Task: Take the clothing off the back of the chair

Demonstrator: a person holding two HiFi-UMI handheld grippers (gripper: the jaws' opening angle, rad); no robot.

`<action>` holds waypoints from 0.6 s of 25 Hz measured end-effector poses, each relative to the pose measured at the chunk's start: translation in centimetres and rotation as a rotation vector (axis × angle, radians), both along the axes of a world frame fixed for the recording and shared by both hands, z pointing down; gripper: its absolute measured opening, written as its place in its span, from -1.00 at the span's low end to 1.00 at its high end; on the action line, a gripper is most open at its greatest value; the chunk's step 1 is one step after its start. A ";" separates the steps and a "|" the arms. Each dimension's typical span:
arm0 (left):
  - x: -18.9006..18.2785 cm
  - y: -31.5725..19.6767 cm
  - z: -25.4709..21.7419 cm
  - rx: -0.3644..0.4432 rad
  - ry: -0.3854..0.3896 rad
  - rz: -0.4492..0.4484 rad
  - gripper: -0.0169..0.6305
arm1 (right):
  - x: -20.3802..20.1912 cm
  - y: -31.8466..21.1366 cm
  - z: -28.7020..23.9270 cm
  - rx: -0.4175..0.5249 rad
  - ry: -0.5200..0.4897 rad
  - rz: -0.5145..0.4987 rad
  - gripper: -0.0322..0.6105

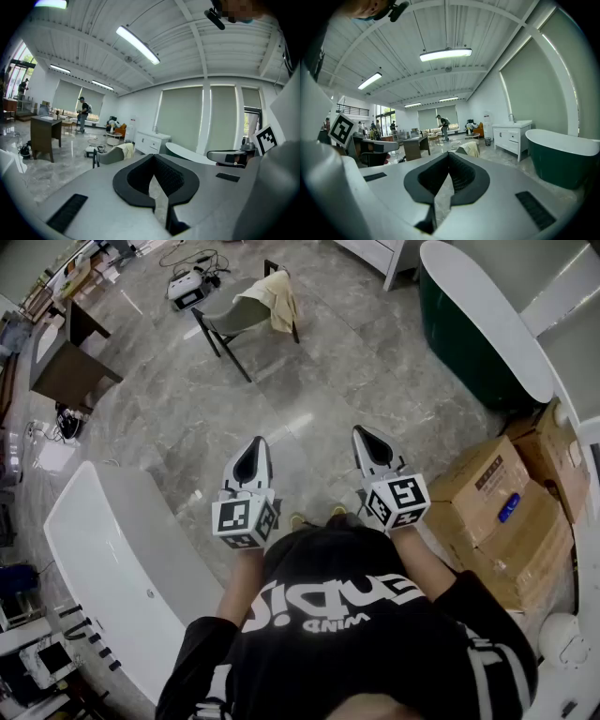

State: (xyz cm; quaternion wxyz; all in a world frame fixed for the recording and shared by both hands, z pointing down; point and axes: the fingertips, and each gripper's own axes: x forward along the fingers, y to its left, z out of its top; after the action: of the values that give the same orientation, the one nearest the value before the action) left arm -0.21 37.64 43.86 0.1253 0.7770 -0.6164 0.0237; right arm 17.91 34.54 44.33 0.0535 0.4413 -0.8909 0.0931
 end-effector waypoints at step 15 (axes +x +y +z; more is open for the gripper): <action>-4.3 -2.0 0.4 0.014 -0.001 0.052 -0.90 | -3.7 -1.2 1.4 0.018 -0.057 0.011 -0.86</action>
State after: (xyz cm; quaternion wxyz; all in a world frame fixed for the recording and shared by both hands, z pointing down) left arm -4.50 35.59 44.22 0.1189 0.7935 -0.5964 0.0227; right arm 14.18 33.38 45.70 0.0235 0.4440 -0.8904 0.0978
